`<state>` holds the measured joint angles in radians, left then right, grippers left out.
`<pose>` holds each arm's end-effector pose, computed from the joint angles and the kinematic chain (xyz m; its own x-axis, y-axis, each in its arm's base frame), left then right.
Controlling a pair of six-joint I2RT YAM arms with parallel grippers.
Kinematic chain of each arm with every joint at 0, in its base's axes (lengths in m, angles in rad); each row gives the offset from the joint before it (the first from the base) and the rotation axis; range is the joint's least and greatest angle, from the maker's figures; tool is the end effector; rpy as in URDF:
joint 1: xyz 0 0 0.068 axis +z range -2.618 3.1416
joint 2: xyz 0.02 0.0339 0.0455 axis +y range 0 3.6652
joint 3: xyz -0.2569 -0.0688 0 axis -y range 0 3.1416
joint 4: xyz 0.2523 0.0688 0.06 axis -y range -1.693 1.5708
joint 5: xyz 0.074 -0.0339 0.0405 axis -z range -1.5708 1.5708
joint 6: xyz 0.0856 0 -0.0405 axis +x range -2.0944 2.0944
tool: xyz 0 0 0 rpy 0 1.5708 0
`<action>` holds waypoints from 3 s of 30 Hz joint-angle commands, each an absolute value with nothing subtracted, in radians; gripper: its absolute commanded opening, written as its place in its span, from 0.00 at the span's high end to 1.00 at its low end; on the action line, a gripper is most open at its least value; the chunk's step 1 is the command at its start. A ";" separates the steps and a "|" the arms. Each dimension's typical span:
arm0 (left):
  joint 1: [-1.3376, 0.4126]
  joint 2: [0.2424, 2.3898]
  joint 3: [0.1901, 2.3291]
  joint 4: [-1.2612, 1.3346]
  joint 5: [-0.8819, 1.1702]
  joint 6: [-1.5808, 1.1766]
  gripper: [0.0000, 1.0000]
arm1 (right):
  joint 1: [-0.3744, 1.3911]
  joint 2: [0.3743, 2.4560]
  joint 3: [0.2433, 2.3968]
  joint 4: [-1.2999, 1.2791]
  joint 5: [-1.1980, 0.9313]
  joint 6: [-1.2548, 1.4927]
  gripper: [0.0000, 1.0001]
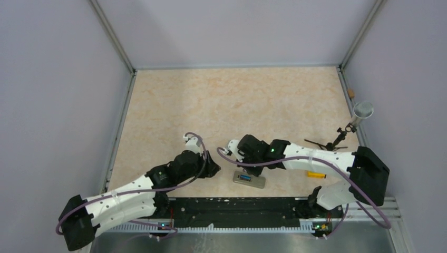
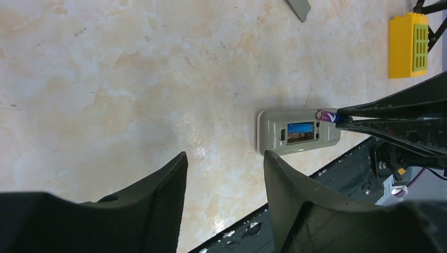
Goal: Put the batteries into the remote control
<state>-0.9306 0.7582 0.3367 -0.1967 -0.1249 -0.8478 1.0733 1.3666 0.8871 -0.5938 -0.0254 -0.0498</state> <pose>0.1386 -0.1683 0.1496 -0.7803 -0.1979 -0.5933 0.2268 0.7945 -0.5633 0.1392 0.2608 0.1617 -0.3748 -0.7945 -0.4777 -0.9041 0.4274 -0.0015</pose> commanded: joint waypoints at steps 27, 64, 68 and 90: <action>-0.916 0.689 0.308 -0.207 -0.176 -0.846 0.39 | 1.136 1.523 0.951 -0.575 -0.106 -0.097 0.97; -0.916 1.103 0.373 0.123 0.189 -0.803 0.49 | 1.138 0.993 0.627 -0.318 0.172 0.395 0.69; -0.916 1.145 0.377 0.165 0.213 -0.805 0.49 | 1.138 0.951 0.566 -0.303 0.192 0.509 0.69; -0.982 1.361 0.390 0.422 0.307 -0.873 0.55 | 1.136 0.996 0.493 -0.275 0.168 0.667 0.69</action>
